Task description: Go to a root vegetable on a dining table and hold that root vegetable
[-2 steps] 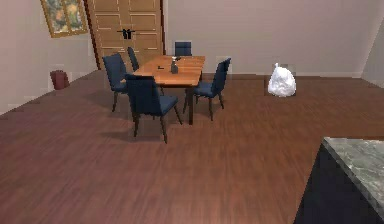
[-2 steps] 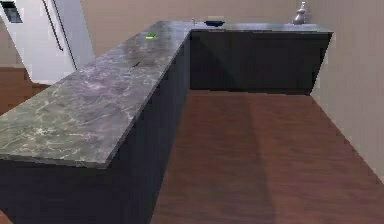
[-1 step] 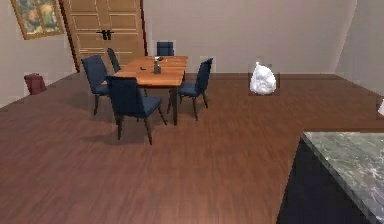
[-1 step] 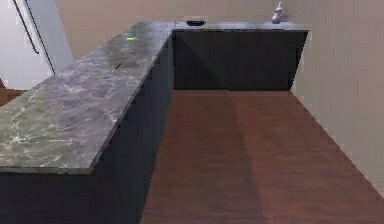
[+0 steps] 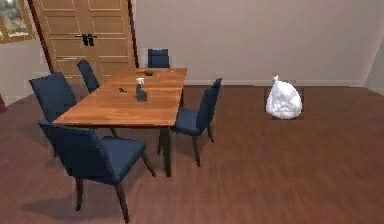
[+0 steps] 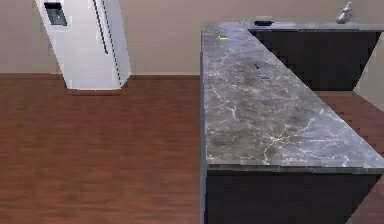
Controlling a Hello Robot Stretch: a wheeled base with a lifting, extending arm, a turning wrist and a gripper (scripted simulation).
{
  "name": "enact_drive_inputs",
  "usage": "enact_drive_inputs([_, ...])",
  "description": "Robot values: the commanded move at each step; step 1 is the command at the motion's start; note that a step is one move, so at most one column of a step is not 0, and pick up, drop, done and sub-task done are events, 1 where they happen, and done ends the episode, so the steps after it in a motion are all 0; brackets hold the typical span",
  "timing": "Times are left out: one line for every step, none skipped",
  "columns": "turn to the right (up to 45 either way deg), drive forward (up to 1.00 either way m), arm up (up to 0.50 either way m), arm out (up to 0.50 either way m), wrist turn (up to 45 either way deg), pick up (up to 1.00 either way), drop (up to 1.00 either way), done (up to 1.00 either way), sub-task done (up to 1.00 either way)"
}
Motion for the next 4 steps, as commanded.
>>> enact_drive_inputs([9.0,0.0,0.0,0.0,0.0,0.0,0.0,0.0,0.0])
enact_drive_inputs([0.0,0.15,0.0,0.0,0.0,0.0,0.0,0.0,0.0])
enact_drive_inputs([18.0,0.0,0.0,0.0,0.0,0.0,0.0,0.0,0.0])
enact_drive_inputs([0.0,1.0,0.0,0.0,0.0,0.0,0.0,0.0,0.0])
